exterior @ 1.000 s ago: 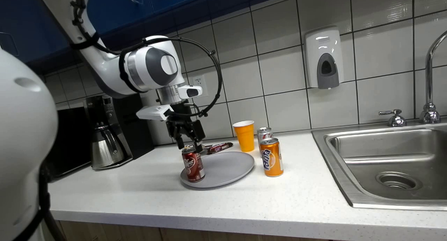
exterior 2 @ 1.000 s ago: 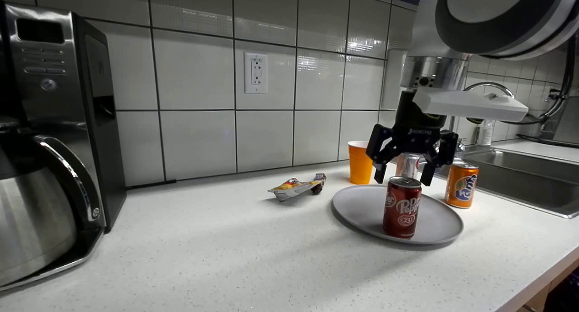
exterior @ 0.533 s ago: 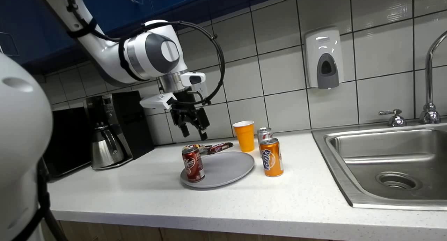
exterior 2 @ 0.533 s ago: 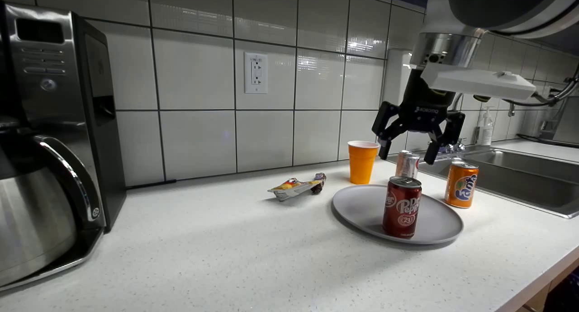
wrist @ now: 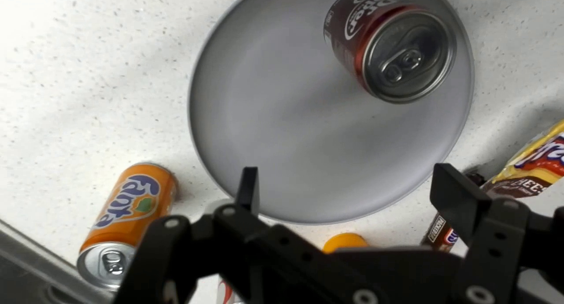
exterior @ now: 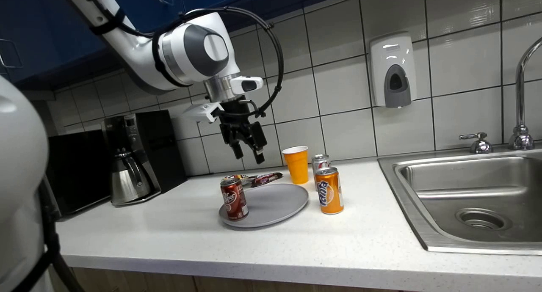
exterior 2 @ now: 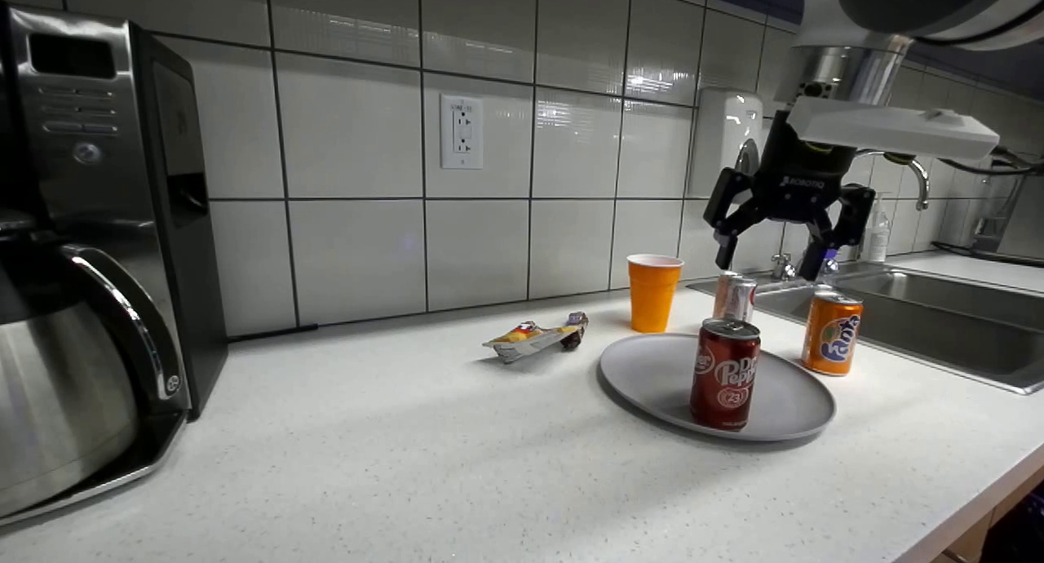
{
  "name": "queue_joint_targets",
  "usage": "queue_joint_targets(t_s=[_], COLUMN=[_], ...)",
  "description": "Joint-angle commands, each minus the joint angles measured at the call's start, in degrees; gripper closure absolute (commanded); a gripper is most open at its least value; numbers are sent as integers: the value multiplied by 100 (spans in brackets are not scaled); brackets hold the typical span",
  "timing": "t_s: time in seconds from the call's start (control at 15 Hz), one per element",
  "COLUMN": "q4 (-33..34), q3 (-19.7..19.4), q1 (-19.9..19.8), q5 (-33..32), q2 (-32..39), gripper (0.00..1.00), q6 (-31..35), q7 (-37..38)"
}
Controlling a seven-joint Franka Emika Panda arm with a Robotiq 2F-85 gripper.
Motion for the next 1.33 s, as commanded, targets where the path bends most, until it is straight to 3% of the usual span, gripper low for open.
queue_joint_targets(t_s=[0.0,0.73,1.27], q4=[-80,-97,166], q3=[-20,-183,-409], q1=[-295,-1029,-1247], q5=[-120,-462,-606], q2=[-325,-317,30], gripper=[0,0,0], q6=[-288,-524,-532], q7=[206,734,780])
